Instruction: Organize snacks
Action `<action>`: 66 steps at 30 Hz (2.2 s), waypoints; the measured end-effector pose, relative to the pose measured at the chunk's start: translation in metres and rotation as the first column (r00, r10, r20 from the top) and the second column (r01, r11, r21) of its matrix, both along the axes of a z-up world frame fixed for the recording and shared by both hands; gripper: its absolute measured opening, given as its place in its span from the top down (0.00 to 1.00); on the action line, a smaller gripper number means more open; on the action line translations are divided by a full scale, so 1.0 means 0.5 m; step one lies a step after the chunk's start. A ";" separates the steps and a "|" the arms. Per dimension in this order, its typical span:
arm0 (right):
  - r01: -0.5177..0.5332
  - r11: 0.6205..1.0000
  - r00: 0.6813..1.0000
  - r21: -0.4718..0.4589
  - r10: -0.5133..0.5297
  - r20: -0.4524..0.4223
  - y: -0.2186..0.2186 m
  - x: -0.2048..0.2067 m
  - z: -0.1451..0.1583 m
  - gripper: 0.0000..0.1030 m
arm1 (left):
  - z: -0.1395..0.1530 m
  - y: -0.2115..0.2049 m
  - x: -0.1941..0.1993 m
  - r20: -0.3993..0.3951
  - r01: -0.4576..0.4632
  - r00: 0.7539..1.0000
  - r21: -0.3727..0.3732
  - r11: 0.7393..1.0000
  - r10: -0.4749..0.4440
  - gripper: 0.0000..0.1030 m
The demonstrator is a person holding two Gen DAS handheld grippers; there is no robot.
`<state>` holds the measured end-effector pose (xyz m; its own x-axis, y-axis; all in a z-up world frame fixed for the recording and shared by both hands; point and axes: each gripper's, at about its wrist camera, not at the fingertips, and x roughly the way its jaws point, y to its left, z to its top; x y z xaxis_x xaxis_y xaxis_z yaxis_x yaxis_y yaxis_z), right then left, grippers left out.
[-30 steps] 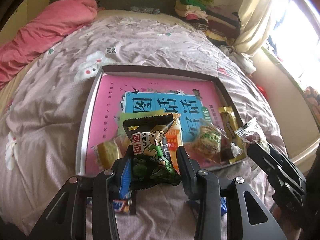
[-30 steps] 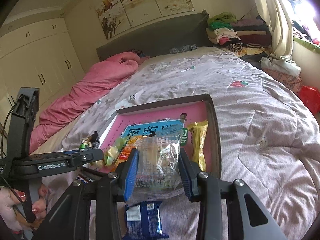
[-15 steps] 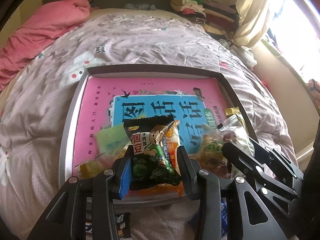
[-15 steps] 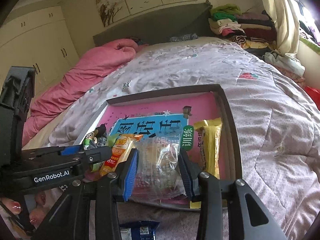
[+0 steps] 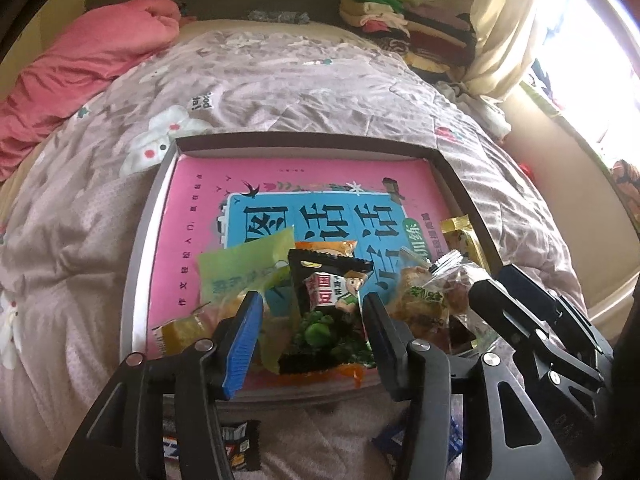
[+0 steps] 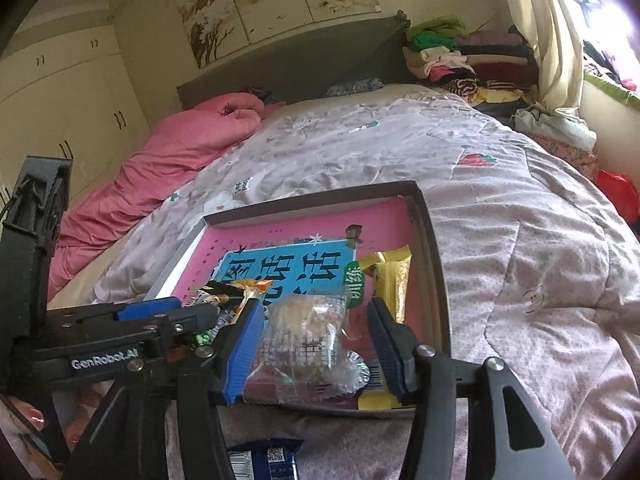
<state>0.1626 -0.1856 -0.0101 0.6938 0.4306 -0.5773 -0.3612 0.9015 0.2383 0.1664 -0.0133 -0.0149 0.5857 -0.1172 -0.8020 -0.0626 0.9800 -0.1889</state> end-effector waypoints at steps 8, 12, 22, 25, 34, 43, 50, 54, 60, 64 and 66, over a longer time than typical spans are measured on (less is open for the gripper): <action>-0.021 1.000 0.997 0.024 0.019 0.070 -0.007 -0.038 0.033 0.36 | 0.038 0.036 -0.040 0.041 -0.022 0.999 -0.006 1.000 0.022 0.45; -0.044 0.998 0.994 0.042 0.040 0.102 -0.008 -0.057 0.051 0.32 | 0.061 0.063 -0.060 0.058 -0.037 0.998 -0.015 0.999 0.037 0.36; -0.066 0.995 0.997 0.071 0.063 0.045 -0.013 -0.098 0.049 0.27 | 0.025 0.100 -0.141 -0.010 -0.046 0.999 0.033 0.998 0.047 0.33; -0.070 0.995 0.997 0.075 0.068 0.026 -0.015 -0.110 0.043 0.26 | 0.004 0.094 -0.156 -0.034 -0.027 0.999 0.055 0.998 0.029 0.33; -0.079 0.995 0.997 0.054 0.080 -0.022 -0.014 -0.135 0.023 0.23 | -0.037 0.088 -0.191 -0.110 -0.052 0.993 -0.009 0.999 0.051 0.33; -0.110 0.994 0.990 -0.016 0.108 -0.092 0.005 -0.153 -0.008 0.23 | -0.067 0.108 -0.191 -0.162 -0.140 0.979 -0.098 0.985 0.123 0.33; -0.144 0.986 0.981 -0.082 0.131 -0.145 0.030 -0.155 -0.039 0.23 | -0.068 0.122 -0.177 -0.173 -0.196 0.970 -0.130 0.972 0.172 0.33; -0.166 0.979 0.977 -0.117 0.148 -0.151 0.047 -0.158 -0.049 0.23 | -0.076 0.136 -0.163 -0.192 -0.269 0.953 -0.176 0.947 0.235 0.33; -0.178 0.976 0.975 -0.129 0.156 -0.161 0.054 -0.156 -0.057 0.23 | -0.105 0.152 -0.139 -0.241 -0.365 0.919 -0.220 0.905 0.312 0.37; -0.179 0.973 0.973 -0.147 0.154 -0.171 0.061 -0.151 -0.067 0.23 | -0.118 0.156 -0.131 -0.255 -0.396 0.906 -0.221 0.891 0.339 0.42; -0.180 0.970 0.972 -0.162 0.151 -0.179 0.067 -0.148 -0.074 0.23 | -0.120 0.155 -0.127 -0.247 -0.395 0.906 -0.204 0.896 0.344 0.47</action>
